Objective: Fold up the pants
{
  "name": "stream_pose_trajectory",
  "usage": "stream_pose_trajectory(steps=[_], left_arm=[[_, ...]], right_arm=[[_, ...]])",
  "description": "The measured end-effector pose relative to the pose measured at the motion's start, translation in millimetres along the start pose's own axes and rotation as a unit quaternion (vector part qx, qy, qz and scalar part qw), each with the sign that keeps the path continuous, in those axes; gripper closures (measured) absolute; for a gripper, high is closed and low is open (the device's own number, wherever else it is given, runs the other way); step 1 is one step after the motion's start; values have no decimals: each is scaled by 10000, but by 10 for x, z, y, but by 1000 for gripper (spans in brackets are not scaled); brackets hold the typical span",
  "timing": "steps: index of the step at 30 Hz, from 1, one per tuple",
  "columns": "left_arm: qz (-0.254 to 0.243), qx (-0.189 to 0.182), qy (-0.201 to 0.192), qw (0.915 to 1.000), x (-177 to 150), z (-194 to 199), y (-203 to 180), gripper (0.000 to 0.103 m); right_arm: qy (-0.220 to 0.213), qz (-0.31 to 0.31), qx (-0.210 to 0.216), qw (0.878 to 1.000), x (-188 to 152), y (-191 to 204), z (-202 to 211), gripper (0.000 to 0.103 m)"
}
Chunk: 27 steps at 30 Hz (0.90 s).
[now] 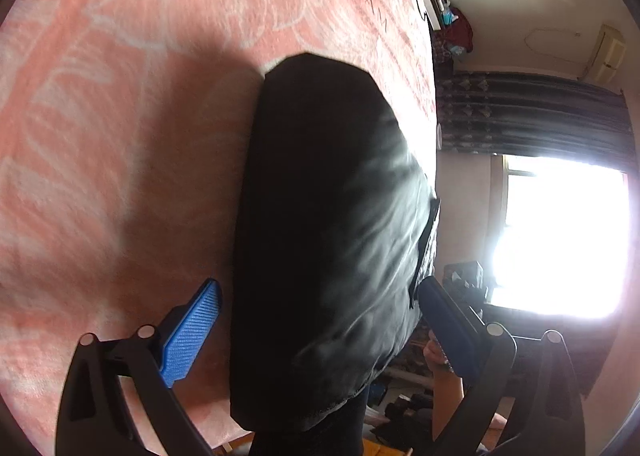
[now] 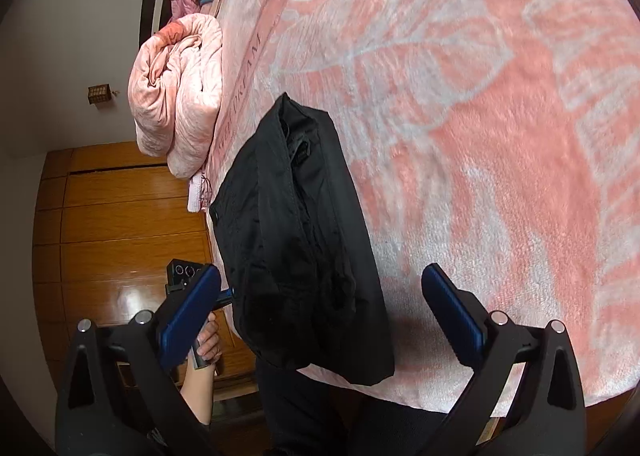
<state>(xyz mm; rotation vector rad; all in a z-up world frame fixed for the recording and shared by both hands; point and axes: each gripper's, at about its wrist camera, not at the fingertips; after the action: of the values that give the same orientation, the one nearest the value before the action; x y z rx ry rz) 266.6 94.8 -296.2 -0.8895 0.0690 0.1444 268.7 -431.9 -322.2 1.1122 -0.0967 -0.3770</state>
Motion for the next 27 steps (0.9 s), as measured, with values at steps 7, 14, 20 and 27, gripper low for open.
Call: stream_pose_trajectory(steps=[7, 14, 20, 27], left_arm=[[-42, -112, 342, 9993, 96, -223, 53, 4], [31, -333, 518, 9981, 211, -470, 129, 4], [109, -367, 584, 9976, 312, -666, 186, 4], [117, -355, 584, 9976, 348, -754, 160, 4]], right_arm=[[388, 32, -16, 9992, 88, -17, -195, 2], [627, 75, 76, 9980, 160, -45, -380, 2], [777, 141, 161, 9967, 189, -39, -459, 2], [1025, 321, 191, 9940, 166, 63, -675, 2]])
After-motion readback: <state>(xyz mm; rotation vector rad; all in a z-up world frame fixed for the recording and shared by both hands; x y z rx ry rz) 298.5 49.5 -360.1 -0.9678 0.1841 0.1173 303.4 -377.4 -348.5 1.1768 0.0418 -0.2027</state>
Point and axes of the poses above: each gripper's, at about its wrist camera, not at the fingertips, and z roughly against the way its jaws point, y to its left, x to its top, and after that the axes turned 5 degrees about x, right-handed
